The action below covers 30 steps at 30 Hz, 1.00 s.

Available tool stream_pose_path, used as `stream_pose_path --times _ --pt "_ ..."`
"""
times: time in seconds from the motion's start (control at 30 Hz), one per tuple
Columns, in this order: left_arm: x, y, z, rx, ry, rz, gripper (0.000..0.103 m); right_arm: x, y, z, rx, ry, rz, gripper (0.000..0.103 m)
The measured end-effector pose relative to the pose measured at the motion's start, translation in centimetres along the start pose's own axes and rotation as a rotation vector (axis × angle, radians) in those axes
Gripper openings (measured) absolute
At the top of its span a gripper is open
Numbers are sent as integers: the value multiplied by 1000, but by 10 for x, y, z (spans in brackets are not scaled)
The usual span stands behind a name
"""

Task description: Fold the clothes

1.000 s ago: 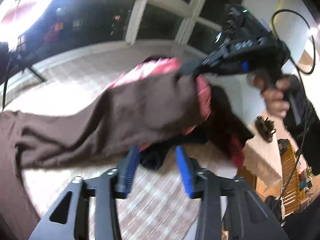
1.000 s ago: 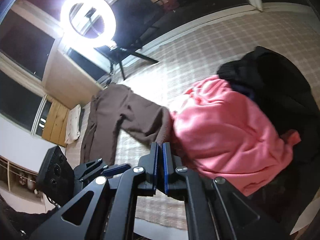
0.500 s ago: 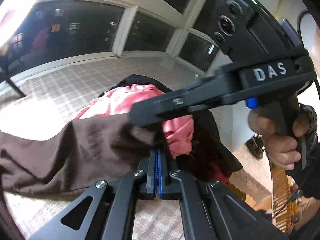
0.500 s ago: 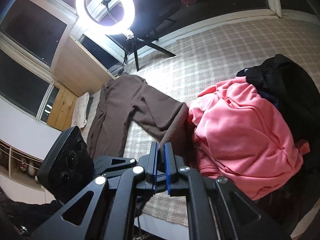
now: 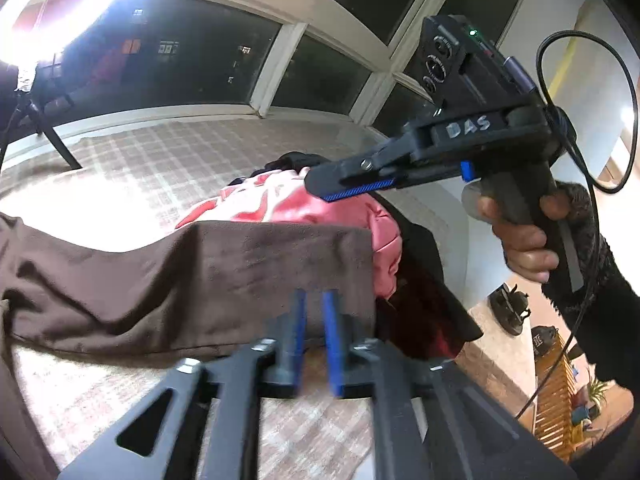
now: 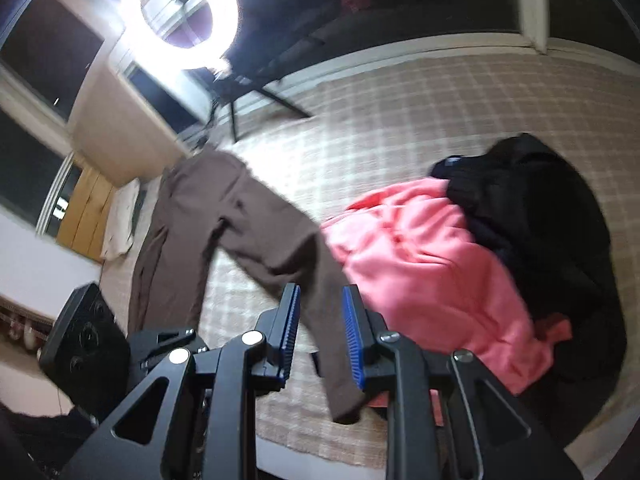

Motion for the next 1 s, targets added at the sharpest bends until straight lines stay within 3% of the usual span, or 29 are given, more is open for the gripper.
stream_pose_path --times 0.13,0.2,0.33,0.37,0.43,0.47,0.6,0.73,0.87,1.0 --pt "-5 22 27 -31 30 -27 32 18 -27 18 79 34 67 23" --pt "-8 34 43 -94 75 -34 44 31 -40 27 103 54 89 26" --pt "-16 62 57 -194 130 -50 51 54 -63 43 140 96 126 29" --pt "-17 69 56 -211 137 -60 50 59 -68 47 151 104 136 28" --pt "-17 81 50 -220 148 -87 25 62 -77 51 164 105 155 28" --pt "-17 84 47 -211 143 -99 6 61 -80 52 173 96 164 28" --pt "-13 59 30 -89 34 -91 4 39 -83 43 196 13 200 30" --pt "-11 17 27 -70 -3 -40 4 -4 -58 18 206 -116 193 40" --pt "-4 -27 19 -98 -19 1 4 -52 -1 -22 136 -236 131 40" --pt "8 -65 5 -135 -75 37 4 -92 87 -74 55 -371 14 42"
Point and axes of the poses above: each gripper's, at about its wrist camera, not at the fingertips, and y roughly the way its jaws point, z to its right, x to its underside, the point moved 4 cm from there along y, roughly the way its jaws point, and after that the axes turned 2 degrees about -y, right-handed, at the moved point
